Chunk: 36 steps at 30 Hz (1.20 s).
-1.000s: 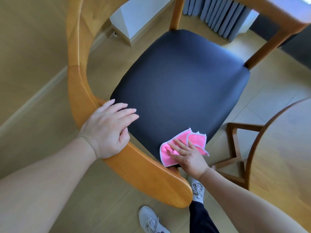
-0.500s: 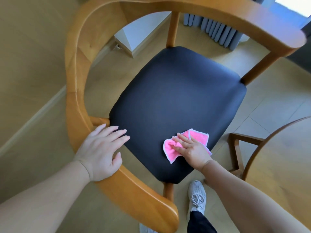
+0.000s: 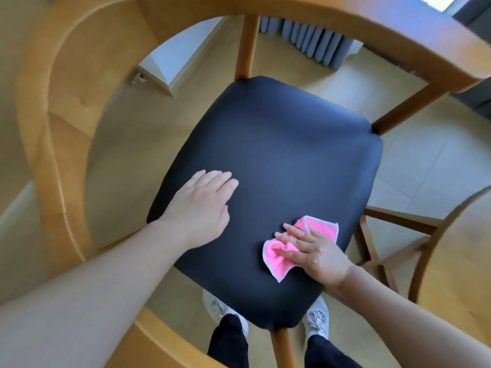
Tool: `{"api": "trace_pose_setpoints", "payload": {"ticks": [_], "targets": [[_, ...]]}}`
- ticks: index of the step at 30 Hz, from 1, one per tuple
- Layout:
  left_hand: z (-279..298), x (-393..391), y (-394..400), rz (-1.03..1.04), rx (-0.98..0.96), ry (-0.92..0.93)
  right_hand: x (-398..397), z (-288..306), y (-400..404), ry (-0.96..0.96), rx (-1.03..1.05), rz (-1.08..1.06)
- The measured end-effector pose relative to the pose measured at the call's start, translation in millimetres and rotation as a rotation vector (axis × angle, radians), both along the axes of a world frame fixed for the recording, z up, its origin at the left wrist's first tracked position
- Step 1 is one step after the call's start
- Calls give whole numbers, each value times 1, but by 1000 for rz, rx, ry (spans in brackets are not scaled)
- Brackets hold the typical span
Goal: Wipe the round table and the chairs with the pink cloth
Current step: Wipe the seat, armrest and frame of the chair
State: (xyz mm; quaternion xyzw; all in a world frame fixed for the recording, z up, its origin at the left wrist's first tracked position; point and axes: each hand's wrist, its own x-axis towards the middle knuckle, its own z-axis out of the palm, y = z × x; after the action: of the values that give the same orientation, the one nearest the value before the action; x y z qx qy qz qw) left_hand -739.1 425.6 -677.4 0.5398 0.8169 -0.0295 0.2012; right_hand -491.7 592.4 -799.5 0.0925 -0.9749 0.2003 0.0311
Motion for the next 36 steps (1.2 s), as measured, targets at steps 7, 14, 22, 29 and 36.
{"api": "trace_pose_setpoints", "payload": {"ticks": [7,14,22,29,36], "targets": [[-41,-2,35,-74,56,-84,-31,-1,47,21,-32,-522],[-39,0,58,47,87,-122,-65,1,128,-44,-6,-637],[-41,16,72,177,119,-161,-125,6,210,-16,-48,-821],[-38,20,47,74,79,-213,-118,11,177,23,-54,-680],[-8,-10,19,-74,12,-117,-91,8,63,-35,-116,-220]]}}
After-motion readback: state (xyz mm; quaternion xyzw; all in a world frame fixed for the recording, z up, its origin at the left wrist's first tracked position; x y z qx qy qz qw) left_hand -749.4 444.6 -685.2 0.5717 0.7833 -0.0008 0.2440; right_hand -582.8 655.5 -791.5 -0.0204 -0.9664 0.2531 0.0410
